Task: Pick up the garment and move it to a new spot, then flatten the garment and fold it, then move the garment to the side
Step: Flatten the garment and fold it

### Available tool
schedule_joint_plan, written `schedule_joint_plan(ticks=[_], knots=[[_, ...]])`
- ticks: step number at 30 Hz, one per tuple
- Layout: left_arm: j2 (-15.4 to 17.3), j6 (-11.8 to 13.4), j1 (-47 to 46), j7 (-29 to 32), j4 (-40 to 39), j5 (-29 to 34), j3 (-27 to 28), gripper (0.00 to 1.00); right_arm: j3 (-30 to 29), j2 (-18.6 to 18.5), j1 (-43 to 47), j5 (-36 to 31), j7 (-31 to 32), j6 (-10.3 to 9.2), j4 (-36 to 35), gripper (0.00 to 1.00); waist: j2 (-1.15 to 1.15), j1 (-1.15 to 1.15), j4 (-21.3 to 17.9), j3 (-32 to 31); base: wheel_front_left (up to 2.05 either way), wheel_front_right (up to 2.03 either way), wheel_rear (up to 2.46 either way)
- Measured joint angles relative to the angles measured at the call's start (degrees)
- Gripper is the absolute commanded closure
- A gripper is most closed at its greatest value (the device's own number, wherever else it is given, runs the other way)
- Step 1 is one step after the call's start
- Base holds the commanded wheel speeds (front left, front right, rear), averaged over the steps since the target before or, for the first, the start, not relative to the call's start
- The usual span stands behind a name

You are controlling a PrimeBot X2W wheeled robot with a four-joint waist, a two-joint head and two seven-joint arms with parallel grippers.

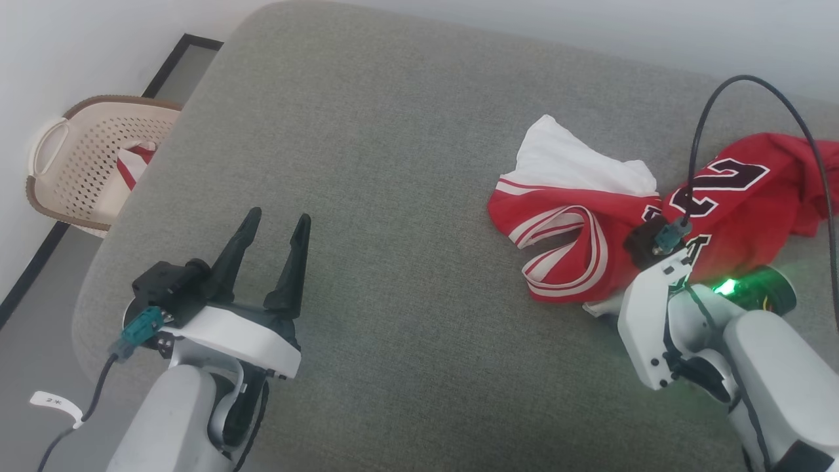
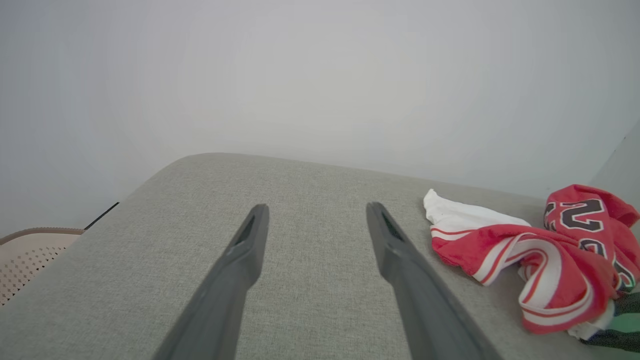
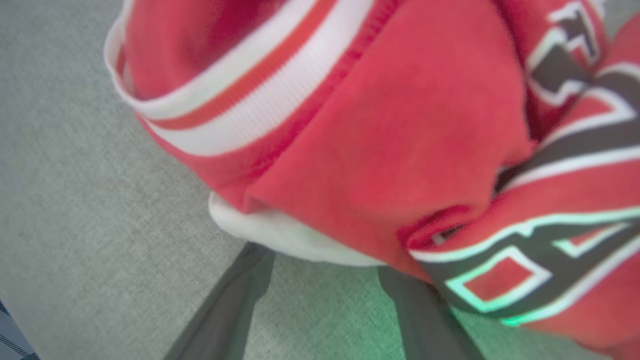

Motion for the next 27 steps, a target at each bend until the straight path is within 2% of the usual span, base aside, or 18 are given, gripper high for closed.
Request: schedule_joint_plan(ticks=[6,14,19,27], knots=[[0.0,0.0,0.0,0.0,0.4,0.0,0.8,0.00,2.1,-0.9,-1.9,1.2,-2.7,0.00,2.0,1.00,0.00,0.00,-0.5,-0.4,0.00,0.00,0.00],[1.0,0.0,1.3,0.0,0.4,0.1,2.8,0.00,0.4,-4.3,0.0,3.8,-3.6,0.00,-3.1,1.00,0.00,0.00,-3.3,-2.2,0.00,0.00,0.00],[1.6,0.0,2.4,0.0,0.1,0.3,4.0,0.00,-3.5,-5.1,3.2,4.4,-3.3,0.00,-6.9,1.00,0.00,0.00,-5.5,-3.6,0.00,0.00,0.00],[2.6,0.0,4.2,0.0,0.0,0.6,5.1,0.00,-13.3,-5.2,9.4,4.4,-1.6,0.00,-9.9,1.00,0.00,0.00,-9.0,-6.1,0.00,0.00,0.00]])
